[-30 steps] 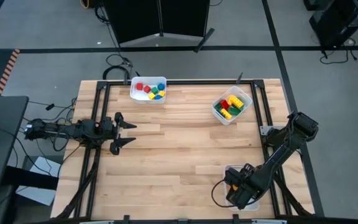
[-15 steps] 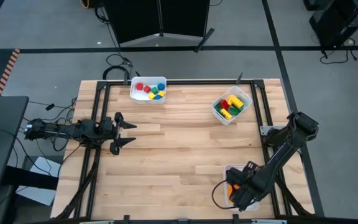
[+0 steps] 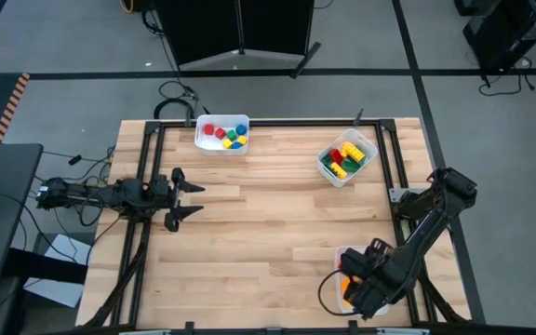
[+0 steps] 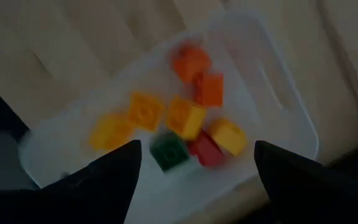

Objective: Sort blocks by size
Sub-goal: Return to Home Position

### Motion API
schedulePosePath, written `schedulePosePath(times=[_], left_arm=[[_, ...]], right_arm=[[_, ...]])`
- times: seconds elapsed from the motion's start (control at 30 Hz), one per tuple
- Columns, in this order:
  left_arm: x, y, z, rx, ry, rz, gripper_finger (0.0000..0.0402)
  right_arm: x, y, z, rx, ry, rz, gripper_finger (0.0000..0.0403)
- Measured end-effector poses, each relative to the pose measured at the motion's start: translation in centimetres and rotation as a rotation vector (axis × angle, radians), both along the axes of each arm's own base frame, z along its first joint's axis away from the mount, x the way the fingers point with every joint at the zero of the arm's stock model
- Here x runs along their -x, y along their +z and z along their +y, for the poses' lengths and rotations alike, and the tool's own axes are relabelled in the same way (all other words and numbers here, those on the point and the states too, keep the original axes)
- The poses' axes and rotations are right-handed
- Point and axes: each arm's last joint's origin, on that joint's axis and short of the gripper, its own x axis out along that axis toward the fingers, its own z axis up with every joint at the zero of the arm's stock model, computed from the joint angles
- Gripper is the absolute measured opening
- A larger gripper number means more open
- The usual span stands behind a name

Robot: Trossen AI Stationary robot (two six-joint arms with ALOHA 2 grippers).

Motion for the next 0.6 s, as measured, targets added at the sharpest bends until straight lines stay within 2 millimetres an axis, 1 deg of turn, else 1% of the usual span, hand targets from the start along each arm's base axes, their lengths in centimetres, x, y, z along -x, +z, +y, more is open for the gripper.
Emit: schedulePosePath(times=[0.2,0.33,0.47,0.6], left_arm=[[0.0,0.0,0.0,0.0,0.0,0.0,0.0282],[0.0,0.0,0.0,0.0,0.0,0.0,0.0282],[0.0,0.0,0.0,0.0,0.0,0.0,0.0282],[0.0,0.0,0.0,0.0,0.0,0.0,0.0282]], right_arm=[[-1.4,2.2,0.1,-0.001,-0.009,-0.158,0.0327],[-3.1,3.8,-0.7,0.02,-0.021,-0.275,0.0326],[-5.4,4.9,-2.7,0.105,-0.046,-0.386,0.0323],[-8.7,5.2,-5.9,0.132,-0.012,-0.454,0.0323]])
